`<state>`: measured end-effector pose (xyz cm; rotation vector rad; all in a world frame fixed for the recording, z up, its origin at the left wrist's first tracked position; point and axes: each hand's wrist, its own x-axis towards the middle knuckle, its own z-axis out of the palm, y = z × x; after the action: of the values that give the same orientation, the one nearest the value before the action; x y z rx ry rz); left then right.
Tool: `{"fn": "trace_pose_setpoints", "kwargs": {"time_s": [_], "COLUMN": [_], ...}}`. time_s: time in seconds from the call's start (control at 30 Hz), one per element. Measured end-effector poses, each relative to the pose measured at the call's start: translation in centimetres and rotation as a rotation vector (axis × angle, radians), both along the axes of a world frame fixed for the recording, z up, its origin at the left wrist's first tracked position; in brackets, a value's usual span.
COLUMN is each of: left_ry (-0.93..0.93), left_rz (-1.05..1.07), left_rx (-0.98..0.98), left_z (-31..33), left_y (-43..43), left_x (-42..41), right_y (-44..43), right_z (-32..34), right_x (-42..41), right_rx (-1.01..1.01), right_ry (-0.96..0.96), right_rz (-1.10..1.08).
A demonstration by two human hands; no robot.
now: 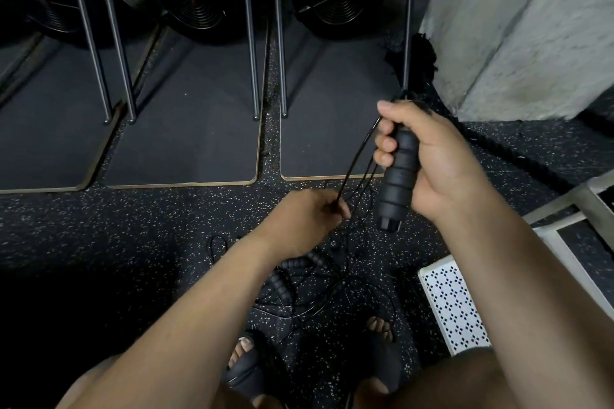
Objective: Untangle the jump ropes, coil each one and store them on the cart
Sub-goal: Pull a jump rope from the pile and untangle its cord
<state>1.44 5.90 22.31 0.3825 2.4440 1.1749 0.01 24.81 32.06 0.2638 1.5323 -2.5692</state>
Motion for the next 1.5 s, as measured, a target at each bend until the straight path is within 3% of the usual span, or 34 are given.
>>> {"fn": "trace_pose_setpoints", "kwargs": {"time_s": [0.13, 0.23, 0.4, 0.47, 0.6, 0.83, 1.03, 1.23, 1.5], "left_ry": [0.053, 0.062, 0.188, 0.147, 0.049, 0.036, -0.045, -0.256, -0.392], "left_rz": [0.006, 0.044, 0.268, 0.339, 0.449, 0.55, 0.578, 0.252, 0.144], "left_rx": [-0.078, -0.026, 0.137, 0.301, 0.611, 0.741, 0.593, 0.463, 0.477], "left_z": [0.1, 0.4, 1.0, 1.5, 3.4, 4.2, 4.2, 3.7, 3.6], "left_y": [-0.1, -0.1, -0.8, -0.9, -1.2, -1.8, -1.4, -0.3, 1.4], "left_x": [-0.3, -0.4, -1.5, -1.9, -1.6, -1.9, -1.6, -0.5, 0.6], "right_y": [0.6, 0.6, -0.5, -1.2, -3.0, -4.1, -3.6, -2.5, -0.1], "right_z": [-0.7, -1.6, -3.9, -4.7, -6.2, -6.1, -4.2, -1.3, -0.4], "right_x": [-0.5, -0.7, 0.1, 0.5, 0.7, 0.7, 0.8, 1.0, -0.4], "right_rx": [0.002, 0.109, 0.739, 0.867, 0.889, 0.961, 0.749, 0.329, 0.006], "right_ry": [-0.043, -0.099, -0.132, -0.133, -0.163, -0.035, 0.003, 0.062, -0.047], "right_rz": [-0.047, -0.032, 0.239, 0.421, 0.542, 0.362, 0.278, 0.165, -0.08]}}
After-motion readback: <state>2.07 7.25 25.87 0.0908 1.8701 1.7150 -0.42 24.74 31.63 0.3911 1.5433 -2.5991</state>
